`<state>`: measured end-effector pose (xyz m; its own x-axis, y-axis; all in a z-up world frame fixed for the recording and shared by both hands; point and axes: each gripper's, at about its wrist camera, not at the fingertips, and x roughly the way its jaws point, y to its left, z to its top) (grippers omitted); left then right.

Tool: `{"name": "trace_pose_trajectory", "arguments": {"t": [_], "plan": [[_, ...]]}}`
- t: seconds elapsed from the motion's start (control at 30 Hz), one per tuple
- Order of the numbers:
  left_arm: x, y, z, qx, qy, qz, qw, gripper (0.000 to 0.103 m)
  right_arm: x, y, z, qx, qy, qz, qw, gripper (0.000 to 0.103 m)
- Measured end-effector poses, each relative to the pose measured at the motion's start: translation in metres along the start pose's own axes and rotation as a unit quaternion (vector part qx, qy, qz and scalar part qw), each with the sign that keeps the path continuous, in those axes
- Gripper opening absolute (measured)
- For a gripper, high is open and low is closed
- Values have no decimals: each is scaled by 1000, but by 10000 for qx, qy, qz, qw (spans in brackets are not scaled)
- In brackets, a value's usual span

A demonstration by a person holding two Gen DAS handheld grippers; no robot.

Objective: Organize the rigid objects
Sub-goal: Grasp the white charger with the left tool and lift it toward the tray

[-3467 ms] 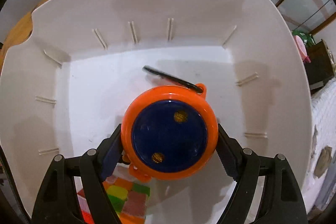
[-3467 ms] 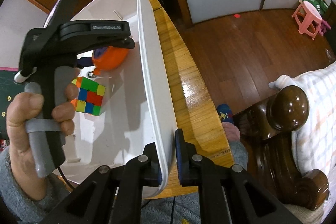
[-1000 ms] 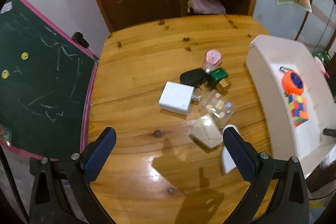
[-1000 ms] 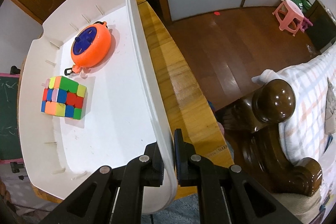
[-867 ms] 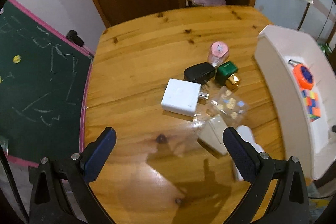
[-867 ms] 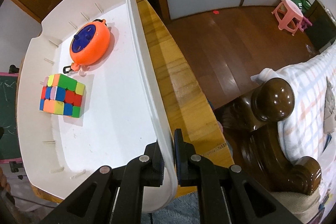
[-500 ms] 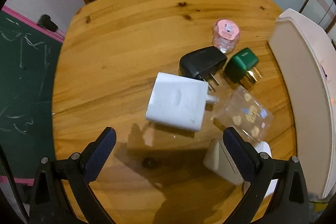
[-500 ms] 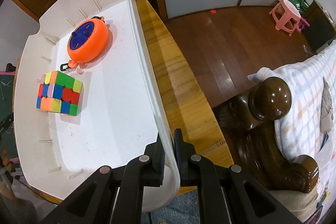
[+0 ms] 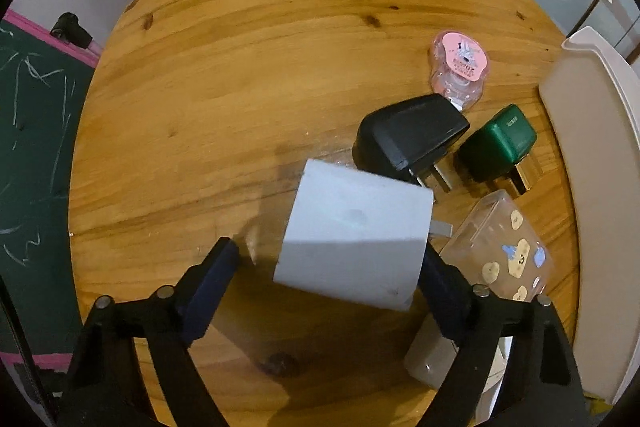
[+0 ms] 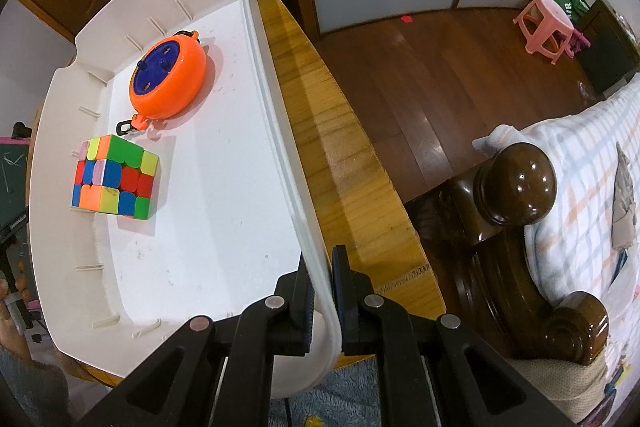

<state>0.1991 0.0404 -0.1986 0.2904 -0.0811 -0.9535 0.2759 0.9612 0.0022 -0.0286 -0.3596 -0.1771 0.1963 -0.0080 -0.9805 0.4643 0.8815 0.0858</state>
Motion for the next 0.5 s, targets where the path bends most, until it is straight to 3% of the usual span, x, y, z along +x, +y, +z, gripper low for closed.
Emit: {"name": "trace_pose_trajectory", "arguments": {"t": [0.07, 0.17, 0.5], "plan": [[0, 0, 1, 12, -53, -11, 10000, 84, 0, 0, 0, -5, -6, -8, 10000, 9], [-7, -3, 0, 87, -206, 23, 9997, 61, 0, 0, -2, -21, -10, -29, 10000, 10], [-30, 8, -7, -536, -176, 489, 9972, 58, 0, 1, -2, 2, -9, 3, 10000, 11]]}}
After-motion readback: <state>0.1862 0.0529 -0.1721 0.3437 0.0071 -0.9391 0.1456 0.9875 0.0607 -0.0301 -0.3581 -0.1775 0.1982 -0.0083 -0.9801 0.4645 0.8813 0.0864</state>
